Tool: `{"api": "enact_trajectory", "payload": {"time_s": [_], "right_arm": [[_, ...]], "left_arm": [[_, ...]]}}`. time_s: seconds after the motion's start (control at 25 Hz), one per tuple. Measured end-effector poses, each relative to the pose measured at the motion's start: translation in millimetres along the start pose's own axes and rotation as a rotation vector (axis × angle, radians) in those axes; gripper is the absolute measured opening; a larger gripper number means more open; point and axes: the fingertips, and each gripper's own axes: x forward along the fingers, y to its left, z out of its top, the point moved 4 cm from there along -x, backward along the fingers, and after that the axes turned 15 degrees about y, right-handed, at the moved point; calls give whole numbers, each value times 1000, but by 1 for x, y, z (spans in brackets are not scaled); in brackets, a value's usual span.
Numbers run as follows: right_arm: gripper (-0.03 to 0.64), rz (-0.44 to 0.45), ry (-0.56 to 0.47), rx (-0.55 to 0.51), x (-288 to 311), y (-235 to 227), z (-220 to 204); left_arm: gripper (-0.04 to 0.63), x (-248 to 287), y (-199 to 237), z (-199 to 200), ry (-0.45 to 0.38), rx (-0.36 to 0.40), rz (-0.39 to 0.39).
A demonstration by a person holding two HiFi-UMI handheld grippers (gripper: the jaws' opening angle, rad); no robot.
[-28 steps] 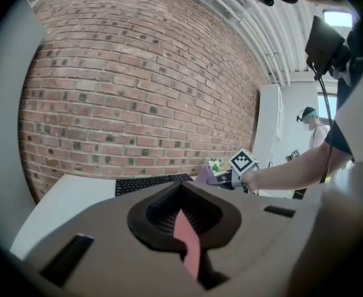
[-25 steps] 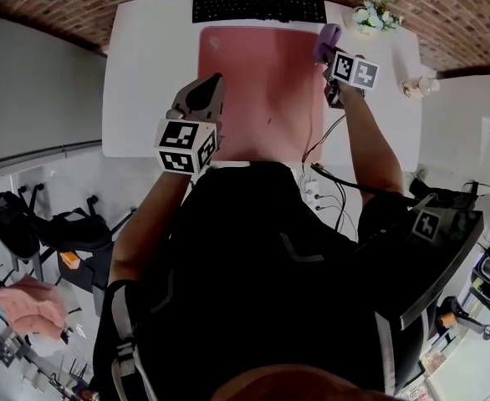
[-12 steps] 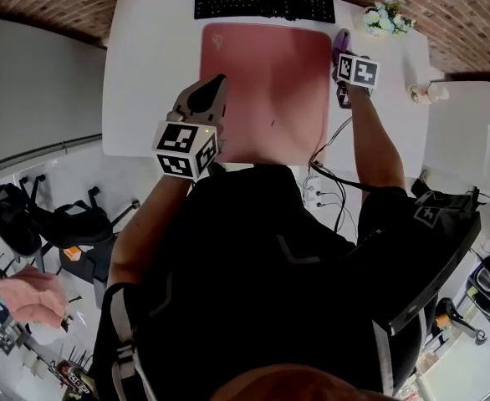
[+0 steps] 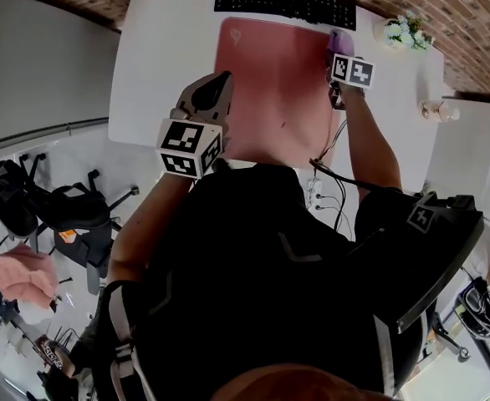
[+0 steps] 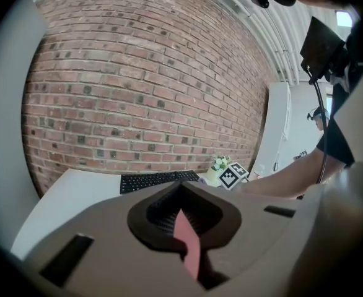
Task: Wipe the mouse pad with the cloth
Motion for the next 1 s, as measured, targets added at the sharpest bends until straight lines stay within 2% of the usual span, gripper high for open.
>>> {"api": "enact_trajectory", "payload": {"time_s": [1.0], "right_arm": [[55, 174, 53, -132, 46, 121, 24]], "left_arm": [[2, -33, 24, -30, -3, -100, 108]]}}
